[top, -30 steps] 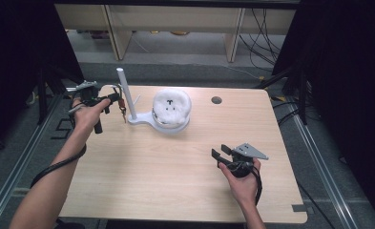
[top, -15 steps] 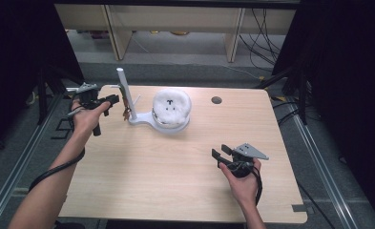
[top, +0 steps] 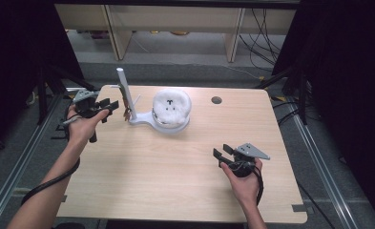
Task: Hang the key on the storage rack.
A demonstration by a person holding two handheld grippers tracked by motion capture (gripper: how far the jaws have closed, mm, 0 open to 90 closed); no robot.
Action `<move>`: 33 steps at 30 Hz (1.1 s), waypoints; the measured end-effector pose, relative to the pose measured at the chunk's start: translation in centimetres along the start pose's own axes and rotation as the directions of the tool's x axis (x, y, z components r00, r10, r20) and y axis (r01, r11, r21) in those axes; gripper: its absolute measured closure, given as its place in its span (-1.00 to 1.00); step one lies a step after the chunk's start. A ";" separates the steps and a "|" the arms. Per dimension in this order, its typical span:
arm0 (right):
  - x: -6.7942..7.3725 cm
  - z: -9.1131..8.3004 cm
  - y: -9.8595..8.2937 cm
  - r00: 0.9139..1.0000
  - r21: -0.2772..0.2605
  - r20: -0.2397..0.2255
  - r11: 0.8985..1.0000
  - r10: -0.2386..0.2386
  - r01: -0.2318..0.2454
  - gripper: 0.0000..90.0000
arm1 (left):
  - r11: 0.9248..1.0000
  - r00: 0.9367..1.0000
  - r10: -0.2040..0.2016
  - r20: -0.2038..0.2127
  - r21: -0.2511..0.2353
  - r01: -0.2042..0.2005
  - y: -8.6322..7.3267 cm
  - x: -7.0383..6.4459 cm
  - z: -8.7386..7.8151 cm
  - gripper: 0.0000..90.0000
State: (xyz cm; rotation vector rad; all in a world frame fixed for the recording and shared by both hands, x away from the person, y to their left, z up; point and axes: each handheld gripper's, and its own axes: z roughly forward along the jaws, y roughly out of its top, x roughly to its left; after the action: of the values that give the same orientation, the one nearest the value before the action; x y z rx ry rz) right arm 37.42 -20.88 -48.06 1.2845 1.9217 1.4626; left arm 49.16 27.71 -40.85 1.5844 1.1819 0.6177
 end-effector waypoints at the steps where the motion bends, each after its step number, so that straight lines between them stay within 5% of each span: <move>1: 0.0 0.0 0.0 1.000 -0.001 0.002 1.000 0.000 0.000 0.14 | 1.000 1.000 0.005 -0.001 -0.002 -0.005 -0.1 -0.1 -0.2 0.14; 9: -0.2 0.0 0.0 1.000 0.003 0.011 1.000 -0.005 0.005 0.13 | 0.999 1.000 0.028 -0.004 -0.015 -0.028 -0.8 -1.0 -1.7 -0.02; 13: 0.0 -0.1 -0.1 0.999 0.002 0.014 0.999 0.034 -0.034 0.13 | 0.999 0.999 0.040 0.001 -0.019 -0.040 -1.4 -1.7 -2.5 -0.07; 18: -0.2 -0.3 -0.1 0.999 0.010 0.030 1.000 0.024 -0.024 0.13 | 0.998 0.998 0.062 0.003 -0.020 -0.062 -2.8 -2.4 -3.5 -0.10; 21: -0.6 -0.3 -0.1 0.999 -0.003 0.035 1.000 -0.022 0.022 0.12 | 0.997 0.998 0.070 0.001 -0.022 -0.070 -3.7 -2.7 -4.1 -0.11; 23: -0.4 -0.3 -0.1 1.000 -0.003 0.027 1.000 0.015 -0.015 0.12 | 0.997 0.997 0.075 0.003 -0.020 -0.075 -4.3 -2.9 -4.5 -0.12; 33: -0.6 -0.2 -0.3 1.000 -0.002 0.028 1.000 0.013 -0.013 0.12 | 0.995 0.995 0.094 -0.015 -0.028 -0.094 -7.4 -3.7 -6.4 -0.16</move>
State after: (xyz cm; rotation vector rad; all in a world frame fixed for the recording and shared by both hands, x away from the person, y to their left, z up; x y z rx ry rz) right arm 37.46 -21.46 -48.35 1.3119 1.8969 1.4442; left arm 39.57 27.05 -44.86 1.6209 1.1091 0.7047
